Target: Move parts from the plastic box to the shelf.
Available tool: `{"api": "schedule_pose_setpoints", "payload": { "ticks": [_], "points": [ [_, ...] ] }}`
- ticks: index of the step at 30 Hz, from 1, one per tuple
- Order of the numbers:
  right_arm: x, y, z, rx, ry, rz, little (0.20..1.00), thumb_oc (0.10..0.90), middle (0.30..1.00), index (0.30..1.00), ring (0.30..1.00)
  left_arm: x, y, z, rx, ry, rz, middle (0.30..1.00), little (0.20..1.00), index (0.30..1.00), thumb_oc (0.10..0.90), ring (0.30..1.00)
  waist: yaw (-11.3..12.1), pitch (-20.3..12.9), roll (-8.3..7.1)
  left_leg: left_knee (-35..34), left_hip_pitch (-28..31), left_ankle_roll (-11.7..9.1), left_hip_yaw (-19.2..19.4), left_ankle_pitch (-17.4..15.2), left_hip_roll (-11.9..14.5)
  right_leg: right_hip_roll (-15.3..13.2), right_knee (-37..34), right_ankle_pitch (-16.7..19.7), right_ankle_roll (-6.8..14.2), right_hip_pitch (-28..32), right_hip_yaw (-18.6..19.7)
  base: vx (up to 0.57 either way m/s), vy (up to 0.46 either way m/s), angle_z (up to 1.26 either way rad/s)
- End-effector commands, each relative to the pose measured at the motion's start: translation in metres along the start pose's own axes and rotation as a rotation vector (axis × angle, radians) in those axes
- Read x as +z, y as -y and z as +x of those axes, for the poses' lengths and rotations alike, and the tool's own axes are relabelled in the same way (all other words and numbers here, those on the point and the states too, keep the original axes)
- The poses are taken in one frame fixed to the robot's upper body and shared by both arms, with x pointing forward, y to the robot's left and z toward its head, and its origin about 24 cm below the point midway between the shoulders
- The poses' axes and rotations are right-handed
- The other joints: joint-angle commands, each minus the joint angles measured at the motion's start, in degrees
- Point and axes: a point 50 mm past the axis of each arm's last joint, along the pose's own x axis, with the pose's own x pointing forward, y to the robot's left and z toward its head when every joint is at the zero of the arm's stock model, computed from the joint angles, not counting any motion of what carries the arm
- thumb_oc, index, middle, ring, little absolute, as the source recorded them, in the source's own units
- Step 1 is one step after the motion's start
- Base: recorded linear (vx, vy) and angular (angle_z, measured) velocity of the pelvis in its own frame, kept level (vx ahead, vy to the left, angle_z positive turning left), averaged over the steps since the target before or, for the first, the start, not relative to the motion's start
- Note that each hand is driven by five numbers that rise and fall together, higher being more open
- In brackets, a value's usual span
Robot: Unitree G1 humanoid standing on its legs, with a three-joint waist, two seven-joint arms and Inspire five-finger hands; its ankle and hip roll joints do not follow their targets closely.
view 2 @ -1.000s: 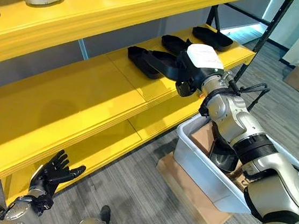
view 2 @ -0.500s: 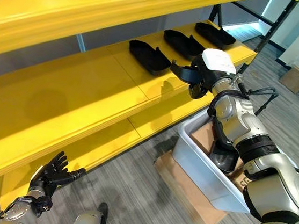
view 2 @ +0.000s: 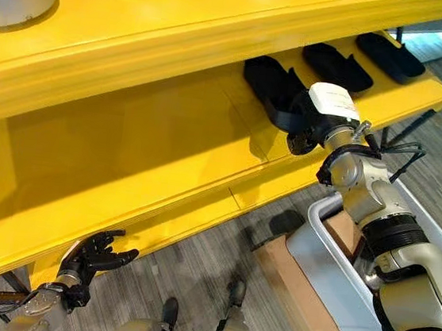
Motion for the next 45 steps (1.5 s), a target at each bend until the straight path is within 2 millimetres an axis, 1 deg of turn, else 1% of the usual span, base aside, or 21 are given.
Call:
{"api": "schedule_pose_setpoints", "payload": {
  "ticks": [1,3,5,8,9,12,14,20,24,26,30,31,35,39,45],
  "points": [
    [0.019,0.095,0.008,-0.323,0.077,0.015,0.3,0.4,0.3,0.3,0.3,0.072,0.001,0.005,-0.037,0.325,0.05,1.0,1.0,1.0,0.9,1.0,0.93,-6.62,-1.18,3.88,0.65,-3.07,0.6,-7.41,7.2,0.57,5.21,-5.72,3.73,-1.37,1.11,0.1,-0.109,0.03],
    [0.021,0.092,0.008,-0.302,0.089,0.029,0.3,0.4,0.3,0.3,0.3,0.063,-0.006,0.001,-0.019,0.291,0.045,1.0,1.0,1.0,0.9,1.0,1.04,-8.32,-0.92,2.59,2.18,-3.76,0.22,-7.2,8.66,1.42,5.04,-7.18,3.13,0.74,0.19,0.16,-0.174,-0.16],
    [0.019,0.09,0.008,-0.291,0.083,0.033,0.3,0.4,0.3,0.3,0.3,0.059,-0.006,0.0,-0.018,0.273,0.044,1.0,1.0,1.0,0.9,1.0,0.85,-8.77,-0.69,2.24,2.6,-4.21,-0.59,-6.74,9.46,1.88,5.07,-7.92,2.7,1.48,0.02,0.12,-0.141,0.02],
    [0.019,0.089,0.007,-0.29,0.086,0.033,0.3,0.4,0.3,0.3,0.3,0.058,-0.006,0.0,-0.018,0.269,0.041,1.0,1.0,1.0,0.9,1.0,0.84,-9.29,-0.33,1.05,3.37,-4.65,-0.93,-6.18,10.39,2.13,5.2,-8.59,2.37,2.07,-0.81,0.07,-0.103,0.08],
    [0.018,0.09,0.008,-0.294,0.079,0.031,0.3,0.4,0.3,0.3,0.3,0.057,-0.006,-0.001,-0.018,0.263,0.036,1.0,1.0,1.0,0.9,1.0,1.03,-9.83,-0.03,0.13,3.8,-5.0,-1.23,-5.54,11.1,2.45,5.42,-9.32,2.13,2.44,-1.24,0.05,-0.099,0.17],
    [0.02,0.091,0.01,-0.294,0.083,0.032,0.3,0.4,0.3,0.3,0.3,0.056,-0.004,-0.001,-0.022,0.261,0.033,1.0,1.0,1.0,0.9,1.0,1.07,-10.09,0.38,-0.6,4.11,-5.16,-1.26,-5.02,11.61,2.61,5.83,-9.92,1.88,2.52,-1.35,0.04,-0.08,0.1],
    [0.023,0.09,0.011,-0.295,0.089,0.036,0.3,0.4,0.3,0.3,0.3,0.055,-0.002,-0.001,-0.028,0.259,0.03,1.0,1.0,1.0,0.9,1.0,1.01,-10.46,0.98,-1.59,4.36,-5.5,-1.39,-4.24,12.42,2.94,6.76,-10.95,1.46,2.53,-1.63,0.03,-0.105,0.04],
    [0.026,0.092,0.016,-0.293,0.088,0.031,0.3,0.4,0.3,0.3,0.3,0.056,0.003,0.0,-0.043,0.267,0.025,1.0,1.0,1.0,0.9,1.0,0.89,-10.8,1.61,-2.46,4.46,-5.76,-1.74,-3.43,13.06,3.26,7.91,-11.9,0.9,2.41,-1.93,0.01,-0.046,0.04],
    [0.031,0.093,0.018,-0.294,0.104,0.034,0.3,0.4,0.3,0.3,0.3,0.056,0.002,0.0,-0.033,0.271,0.008,1.0,1.0,1.0,0.9,1.0,0.94,-10.86,1.71,-2.29,4.38,-5.97,-1.97,-3.29,13.5,3.54,9.01,-12.82,0.54,2.3,-1.94,0.01,-0.052,0.05],
    [0.036,0.092,0.019,-0.297,0.123,0.047,0.3,0.4,0.3,0.3,0.3,0.057,0.002,0.001,-0.027,0.272,-0.003,1.0,1.0,1.0,0.9,1.0,1.11,-10.77,1.61,-1.89,4.14,-6.37,-2.5,-2.93,14.25,4.02,9.75,-13.91,-0.07,2.44,-1.95,0.0,-0.098,0.07],
    [0.04,0.098,0.018,-0.315,0.14,0.048,0.3,0.4,0.3,0.3,0.3,0.051,0.001,-0.001,-0.021,0.253,-0.02,1.0,1.0,1.0,0.9,1.0,1.71,-11.24,1.57,-1.45,3.57,-7.34,-3.57,-1.17,15.65,5.06,9.7,-15.31,-1.18,3.62,-3.25,-0.01,-0.103,0.19],
    [0.04,0.098,0.019,-0.315,0.14,0.047,0.3,0.4,0.3,0.3,0.3,0.051,0.001,-0.001,-0.021,0.253,-0.021,1.0,1.0,1.0,0.9,1.0,1.66,-11.23,1.6,-1.46,3.57,-7.36,-3.62,-1.16,15.68,5.08,9.67,-15.31,-1.19,3.66,-3.3,-0.01,-0.088,0.23],
    [0.043,0.103,0.019,-0.329,0.149,0.049,0.3,0.4,0.3,0.3,0.3,0.045,0.001,-0.002,-0.022,0.233,-0.03,1.0,1.0,1.0,0.9,1.0,2.11,-12.03,1.85,-1.96,3.34,-7.97,-4.38,0.56,16.51,5.75,8.44,-15.75,-1.74,5.01,-4.34,-0.01,-0.051,0.08],
    [0.047,0.106,0.02,-0.346,0.161,0.05,0.3,0.4,0.3,0.3,0.3,0.043,0.002,-0.002,-0.021,0.227,-0.04,1.0,1.0,1.0,0.9,1.0,2.24,-12.63,2.13,-2.46,3.26,-8.28,-4.78,0.93,17.08,6.19,7.44,-15.75,-2.07,5.71,-4.8,-0.01,-0.038,0.11],
    [0.06,0.111,0.023,-0.368,0.2,0.053,0.3,0.4,0.3,0.3,0.3,0.044,0.004,-0.001,-0.021,0.232,-0.056,1.0,1.0,1.0,0.9,1.0,2.19,-12.8,2.22,-2.99,3.94,-8.13,-4.46,-0.02,17.11,6.18,7.77,-15.61,-2.07,5.8,-4.46,0.0,-0.002,0.03]
  ]
}}
